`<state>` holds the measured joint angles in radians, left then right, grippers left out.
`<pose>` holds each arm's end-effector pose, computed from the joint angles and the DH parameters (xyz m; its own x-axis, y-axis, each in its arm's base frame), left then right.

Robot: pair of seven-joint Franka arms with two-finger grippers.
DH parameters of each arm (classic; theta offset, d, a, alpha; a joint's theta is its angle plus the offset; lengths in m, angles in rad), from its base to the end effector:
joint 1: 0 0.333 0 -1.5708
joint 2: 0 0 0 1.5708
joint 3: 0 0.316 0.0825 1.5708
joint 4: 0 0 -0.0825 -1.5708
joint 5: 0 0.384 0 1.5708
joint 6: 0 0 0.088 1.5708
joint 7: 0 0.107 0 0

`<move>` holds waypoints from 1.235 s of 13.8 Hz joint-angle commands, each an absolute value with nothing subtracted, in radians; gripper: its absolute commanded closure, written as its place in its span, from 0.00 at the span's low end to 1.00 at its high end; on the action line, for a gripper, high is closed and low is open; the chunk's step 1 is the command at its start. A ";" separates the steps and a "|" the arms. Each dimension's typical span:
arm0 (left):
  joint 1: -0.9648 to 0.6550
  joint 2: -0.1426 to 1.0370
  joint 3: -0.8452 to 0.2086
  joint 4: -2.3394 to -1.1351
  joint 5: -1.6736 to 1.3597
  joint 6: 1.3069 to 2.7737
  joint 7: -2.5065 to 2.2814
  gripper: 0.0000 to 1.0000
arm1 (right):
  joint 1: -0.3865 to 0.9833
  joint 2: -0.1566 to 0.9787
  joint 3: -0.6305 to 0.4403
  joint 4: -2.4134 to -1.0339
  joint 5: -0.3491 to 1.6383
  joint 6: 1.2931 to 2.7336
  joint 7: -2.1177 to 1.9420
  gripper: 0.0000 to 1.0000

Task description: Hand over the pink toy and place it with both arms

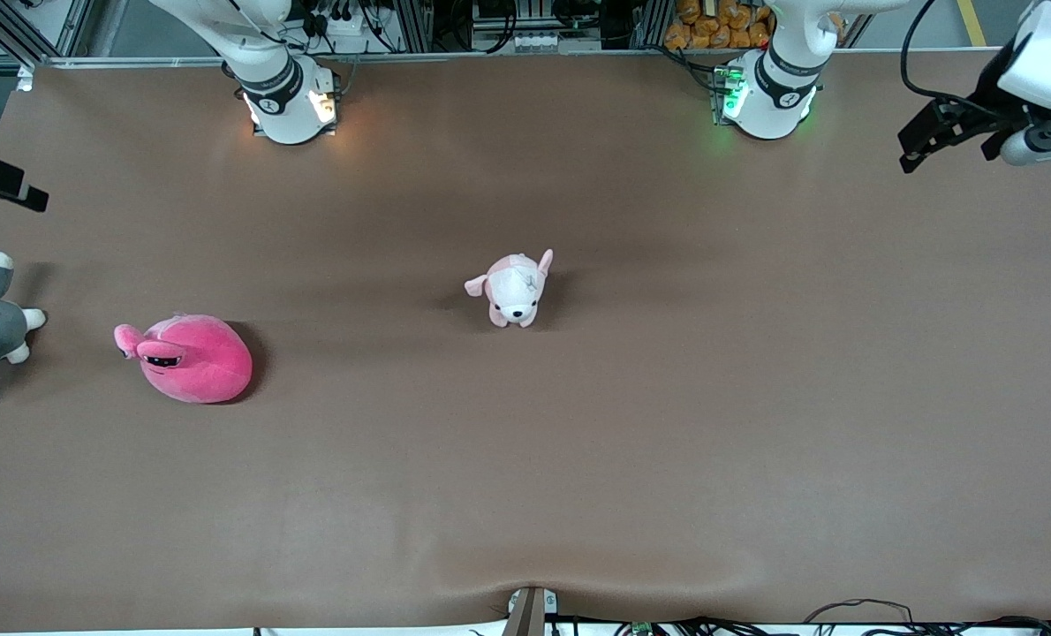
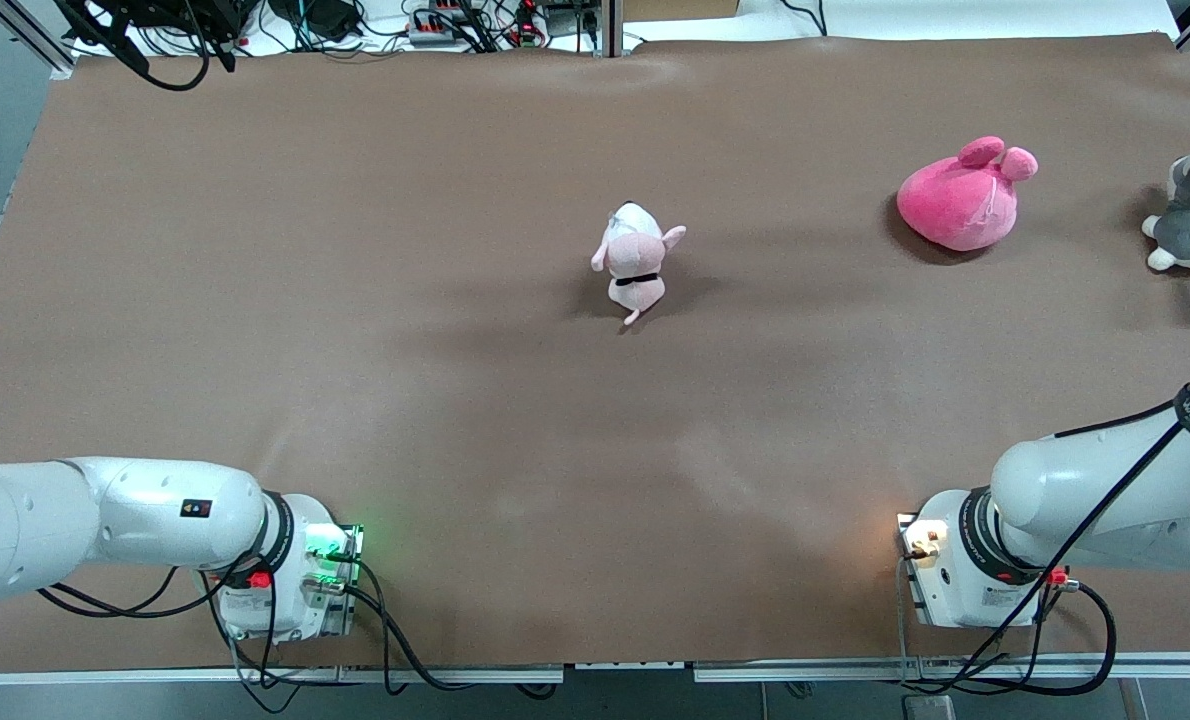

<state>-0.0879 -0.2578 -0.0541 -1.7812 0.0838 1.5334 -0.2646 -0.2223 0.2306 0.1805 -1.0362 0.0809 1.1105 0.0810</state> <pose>0.4641 -0.0607 0.6544 0.9914 0.1258 0.0349 0.1286 -0.9875 -0.0914 0.5623 -0.0303 0.6986 0.9838 -0.0842 -0.1582 -0.1016 -0.9892 -0.1054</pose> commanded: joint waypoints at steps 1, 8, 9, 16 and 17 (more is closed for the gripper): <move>-0.127 -0.314 -0.008 -1.825 0.072 1.543 -0.256 0.00 | -0.215 0.171 0.179 -1.130 0.063 1.146 0.046 0.00; -0.042 -0.284 -0.080 -1.810 0.046 1.531 -0.255 0.00 | 0.023 -0.145 -0.067 -1.596 0.061 1.405 -0.044 0.00; -0.038 -0.279 -0.084 -1.801 0.026 1.528 -0.255 0.00 | 0.072 -0.156 -0.116 -1.607 0.060 1.413 -0.049 0.00; -0.043 -0.183 -0.107 -1.648 0.034 1.433 -0.259 0.00 | 0.090 -0.077 -0.130 -1.456 0.049 1.376 -0.057 0.00; -0.046 -0.183 -0.104 -1.640 0.034 1.433 -0.256 0.00 | 0.089 -0.075 -0.132 -1.453 0.043 1.359 -0.057 0.00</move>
<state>-0.0601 -0.1972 -0.0964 -1.6864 0.0350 1.4644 -0.2645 0.0695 -0.0927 -0.1161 -1.4840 0.0655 1.3908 -0.0547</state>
